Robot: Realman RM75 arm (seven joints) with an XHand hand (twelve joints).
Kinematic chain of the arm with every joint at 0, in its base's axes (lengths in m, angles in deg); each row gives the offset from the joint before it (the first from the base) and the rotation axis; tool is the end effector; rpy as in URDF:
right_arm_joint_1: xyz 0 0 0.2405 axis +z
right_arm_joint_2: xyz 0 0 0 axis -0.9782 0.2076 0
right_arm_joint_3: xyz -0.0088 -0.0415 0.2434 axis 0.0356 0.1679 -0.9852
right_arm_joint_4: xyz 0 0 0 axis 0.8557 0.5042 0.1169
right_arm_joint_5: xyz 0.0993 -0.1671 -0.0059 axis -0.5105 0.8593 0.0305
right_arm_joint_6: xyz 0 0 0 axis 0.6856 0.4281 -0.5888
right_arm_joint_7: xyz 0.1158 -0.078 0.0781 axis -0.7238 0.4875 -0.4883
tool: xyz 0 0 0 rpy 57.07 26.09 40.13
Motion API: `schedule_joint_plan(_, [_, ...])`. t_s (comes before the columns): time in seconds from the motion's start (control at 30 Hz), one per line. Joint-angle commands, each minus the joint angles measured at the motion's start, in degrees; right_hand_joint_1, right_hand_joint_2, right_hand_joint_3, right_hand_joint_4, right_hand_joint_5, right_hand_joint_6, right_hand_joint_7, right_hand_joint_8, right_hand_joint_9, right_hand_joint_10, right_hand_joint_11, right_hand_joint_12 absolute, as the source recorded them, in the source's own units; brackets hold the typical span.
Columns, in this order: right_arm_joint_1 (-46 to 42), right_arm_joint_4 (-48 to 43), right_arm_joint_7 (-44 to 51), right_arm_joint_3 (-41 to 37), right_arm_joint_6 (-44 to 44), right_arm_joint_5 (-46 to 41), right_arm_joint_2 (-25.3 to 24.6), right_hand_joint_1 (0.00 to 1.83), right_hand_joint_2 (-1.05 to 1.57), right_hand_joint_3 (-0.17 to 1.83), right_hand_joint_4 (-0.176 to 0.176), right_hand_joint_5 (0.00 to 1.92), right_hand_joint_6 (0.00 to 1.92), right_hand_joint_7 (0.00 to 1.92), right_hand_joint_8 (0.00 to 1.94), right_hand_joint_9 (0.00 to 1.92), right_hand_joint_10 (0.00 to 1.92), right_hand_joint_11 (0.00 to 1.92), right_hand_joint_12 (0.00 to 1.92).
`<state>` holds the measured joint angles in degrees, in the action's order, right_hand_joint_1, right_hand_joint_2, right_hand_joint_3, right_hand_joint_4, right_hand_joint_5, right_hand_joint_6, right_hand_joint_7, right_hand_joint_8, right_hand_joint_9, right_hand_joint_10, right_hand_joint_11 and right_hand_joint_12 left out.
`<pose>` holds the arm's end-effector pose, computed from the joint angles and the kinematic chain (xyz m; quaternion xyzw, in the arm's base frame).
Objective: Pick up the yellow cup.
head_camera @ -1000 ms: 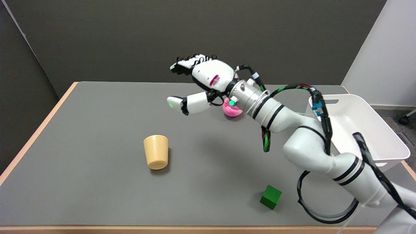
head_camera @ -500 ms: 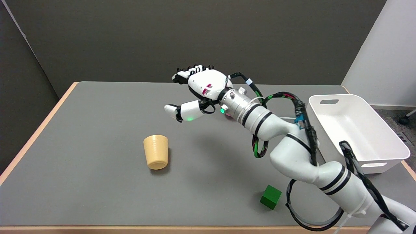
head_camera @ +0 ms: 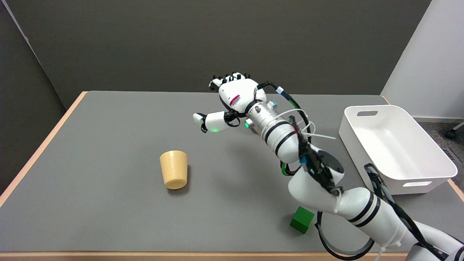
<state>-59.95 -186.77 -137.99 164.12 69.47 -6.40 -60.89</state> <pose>-0.1596 -0.3830 0.1920 0.7568 0.0005 0.0223 0.6533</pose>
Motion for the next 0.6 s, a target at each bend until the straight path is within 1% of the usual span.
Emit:
schedule_joint_plan(0.03, [-0.13,-1.12,-18.24,3.46,-11.05,4.96,-0.72,0.25,0.69,0.75,-0.176,0.24,0.54,0.38,0.51,0.24,1.01,0.12,1.35])
schedule_joint_plan(0.13, [1.9,-0.91,-18.03,2.3,-14.58,-2.53,0.38,0.29,0.69,0.77,-0.173,0.24,0.53,0.38,0.49,0.25,0.98,0.12,1.34])
schedule_joint_plan(0.2, [4.0,-0.7,-18.03,2.21,-15.65,-7.22,1.76,0.3,0.65,0.91,-0.132,0.26,0.55,0.37,0.51,0.29,0.9,0.13,1.29])
schedule_joint_plan(0.3, [8.39,0.37,-17.39,3.08,-16.29,-14.87,4.54,0.34,0.66,0.93,-0.096,0.27,0.56,0.39,0.5,0.3,0.88,0.13,1.27])
schedule_joint_plan(0.33, [10.4,1.26,-16.8,3.71,-16.67,-18.84,5.74,0.36,0.66,0.93,-0.081,0.28,0.57,0.39,0.49,0.31,0.87,0.14,1.26])
schedule_joint_plan(0.43, [15.98,5.32,-13.71,6.36,-19.13,-28.95,8.49,0.39,0.67,0.95,-0.052,0.29,0.58,0.4,0.49,0.33,0.85,0.14,1.25])
schedule_joint_plan(0.53, [20.97,10.89,-8.48,10.17,-22.09,-39.22,10.89,0.42,0.67,0.95,-0.021,0.3,0.6,0.41,0.49,0.34,0.85,0.15,1.24])
schedule_joint_plan(0.6, [23.36,13.74,-5.12,12.1,-22.94,-43.76,12.0,0.46,0.68,0.95,-0.008,0.31,0.61,0.42,0.5,0.35,0.85,0.15,1.23])
